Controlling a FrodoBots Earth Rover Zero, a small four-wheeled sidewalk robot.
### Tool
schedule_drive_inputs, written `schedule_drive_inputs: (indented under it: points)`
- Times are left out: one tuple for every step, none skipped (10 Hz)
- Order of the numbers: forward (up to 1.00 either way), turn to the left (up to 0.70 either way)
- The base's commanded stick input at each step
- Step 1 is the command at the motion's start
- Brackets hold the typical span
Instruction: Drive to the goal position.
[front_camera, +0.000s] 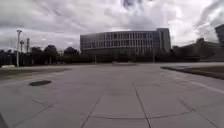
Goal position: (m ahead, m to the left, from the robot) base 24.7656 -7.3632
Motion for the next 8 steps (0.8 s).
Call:
schedule_drive_inputs:
  points:
    - [0.70, 0.01]
    - [0.70, 0.01]
    - [0.70, 0.01]
    - [0.70, 0.01]
    - [0.70, 0.01]
    - [0.70, 0.01]
    - [0.70, 0.01]
    - [0.70, 0.01]
